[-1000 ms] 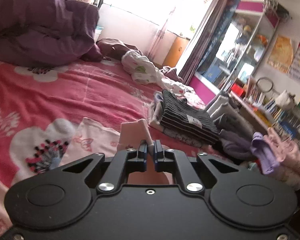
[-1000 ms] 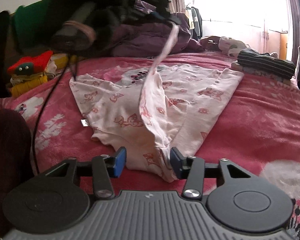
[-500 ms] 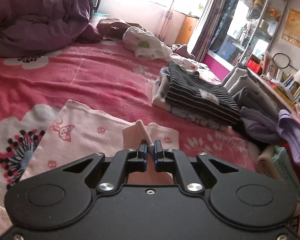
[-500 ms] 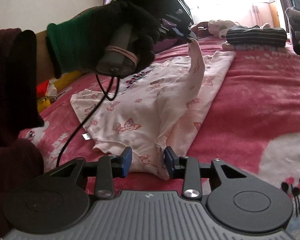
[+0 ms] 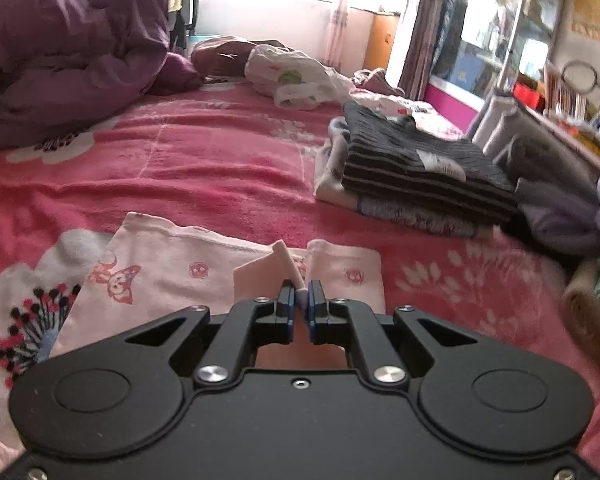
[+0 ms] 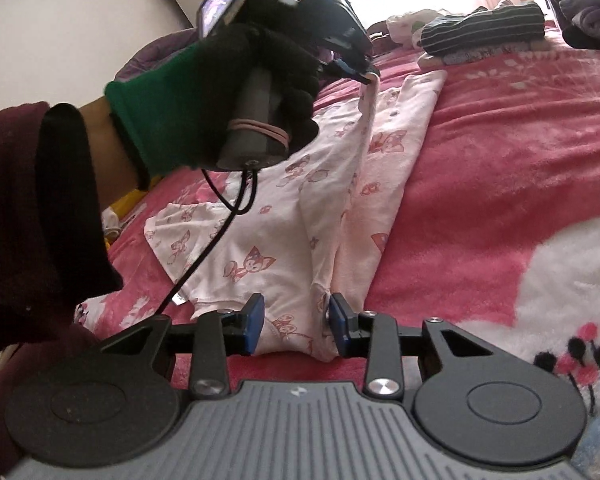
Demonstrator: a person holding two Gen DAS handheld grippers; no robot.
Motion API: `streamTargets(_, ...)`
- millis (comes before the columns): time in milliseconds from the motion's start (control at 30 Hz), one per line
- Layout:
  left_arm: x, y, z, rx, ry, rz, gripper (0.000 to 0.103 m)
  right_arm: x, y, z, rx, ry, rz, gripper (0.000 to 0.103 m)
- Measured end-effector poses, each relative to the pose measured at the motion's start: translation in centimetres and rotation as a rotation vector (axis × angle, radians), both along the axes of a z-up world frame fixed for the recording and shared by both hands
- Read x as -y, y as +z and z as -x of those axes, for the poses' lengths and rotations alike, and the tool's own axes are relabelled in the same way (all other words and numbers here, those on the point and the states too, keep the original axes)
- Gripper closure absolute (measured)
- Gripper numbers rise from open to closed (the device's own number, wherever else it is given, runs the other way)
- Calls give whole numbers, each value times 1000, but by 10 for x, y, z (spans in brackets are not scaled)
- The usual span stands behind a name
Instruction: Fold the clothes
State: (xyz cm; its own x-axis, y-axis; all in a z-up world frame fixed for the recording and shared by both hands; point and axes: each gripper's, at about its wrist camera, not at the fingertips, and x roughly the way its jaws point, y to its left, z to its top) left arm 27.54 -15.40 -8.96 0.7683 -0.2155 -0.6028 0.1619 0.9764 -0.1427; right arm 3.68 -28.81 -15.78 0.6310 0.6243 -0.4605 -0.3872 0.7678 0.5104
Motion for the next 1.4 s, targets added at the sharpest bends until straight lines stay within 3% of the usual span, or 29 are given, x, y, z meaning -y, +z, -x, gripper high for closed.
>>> streamTargets(533,26,-16,-5,-12,-43,-96,99,6,0,0,-32,-11,-51,66)
streamTargets(700,33,-12,1,27,-53,-134,99,6,-1,1,-32,-13,-54,66)
streamTargets(1033,52,-19,-3,20,-145,-182,99,6,-2,1,-32,-13,-56,66)
streamTargets(1067,55,-21,-3,18,-146,-205,98,6,-2,1,-33,-12,-57,66)
streamTargets(1133,53,-20,-3,13,-161,-192,77,6,-2,2,-34,-12,-57,66)
streamTargets(1167,50,-17,-1,19,-167,-175,62,6,-1,2,-34,-14,-56,66)
streamTargets(1267,32,-1,9,66,-166,-130,62,9,6,7,-33,-51,-38,64)
streamTargets(1400,11,7,17,91,-162,-120,68,12,27,27,84,-115,59,63)
